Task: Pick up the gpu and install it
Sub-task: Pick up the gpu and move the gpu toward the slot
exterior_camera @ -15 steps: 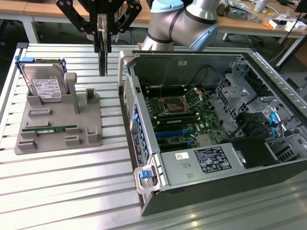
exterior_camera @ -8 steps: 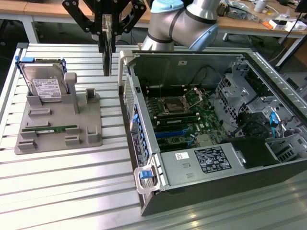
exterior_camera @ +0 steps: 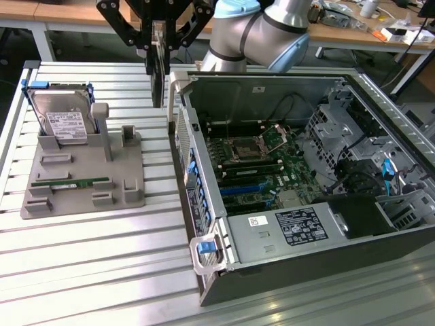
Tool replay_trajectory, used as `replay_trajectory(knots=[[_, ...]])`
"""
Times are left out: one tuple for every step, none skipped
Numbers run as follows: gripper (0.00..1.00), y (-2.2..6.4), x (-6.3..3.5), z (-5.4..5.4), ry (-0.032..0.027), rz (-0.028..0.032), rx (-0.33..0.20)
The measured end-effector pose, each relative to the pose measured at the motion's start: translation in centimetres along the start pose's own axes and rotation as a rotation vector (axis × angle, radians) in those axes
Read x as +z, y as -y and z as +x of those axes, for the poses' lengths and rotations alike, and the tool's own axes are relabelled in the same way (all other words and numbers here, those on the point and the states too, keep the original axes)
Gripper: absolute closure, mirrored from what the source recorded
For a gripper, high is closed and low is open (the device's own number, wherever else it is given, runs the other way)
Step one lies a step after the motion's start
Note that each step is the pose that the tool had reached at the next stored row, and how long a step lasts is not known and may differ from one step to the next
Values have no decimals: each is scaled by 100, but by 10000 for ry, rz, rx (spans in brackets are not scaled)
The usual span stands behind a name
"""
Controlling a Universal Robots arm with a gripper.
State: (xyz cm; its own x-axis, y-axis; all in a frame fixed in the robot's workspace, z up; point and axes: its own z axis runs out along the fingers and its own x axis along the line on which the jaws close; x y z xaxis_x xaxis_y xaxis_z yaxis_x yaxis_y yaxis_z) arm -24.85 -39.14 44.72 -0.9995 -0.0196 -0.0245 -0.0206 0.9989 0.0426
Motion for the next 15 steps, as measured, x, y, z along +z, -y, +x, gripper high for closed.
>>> replay_trajectory(knots=[[73,0,1,-12,0,0,0],[73,1,1,-22,0,0,0],[73,1,1,-29,1,0,0],[73,1,1,-42,0,0,0],[73,1,1,-52,0,-1,0],[73,1,2,-62,0,-1,-1],[73,2,2,-83,0,0,-1],[73,2,2,-101,0,0,0],[73,3,3,-119,0,0,-1],[73,3,3,-138,0,1,-1],[73,3,4,-155,1,0,-1],[73,3,4,-170,0,0,0],[73,4,4,-183,0,0,0],[73,4,5,-196,1,-1,0],[73,5,6,-226,0,-1,0]])
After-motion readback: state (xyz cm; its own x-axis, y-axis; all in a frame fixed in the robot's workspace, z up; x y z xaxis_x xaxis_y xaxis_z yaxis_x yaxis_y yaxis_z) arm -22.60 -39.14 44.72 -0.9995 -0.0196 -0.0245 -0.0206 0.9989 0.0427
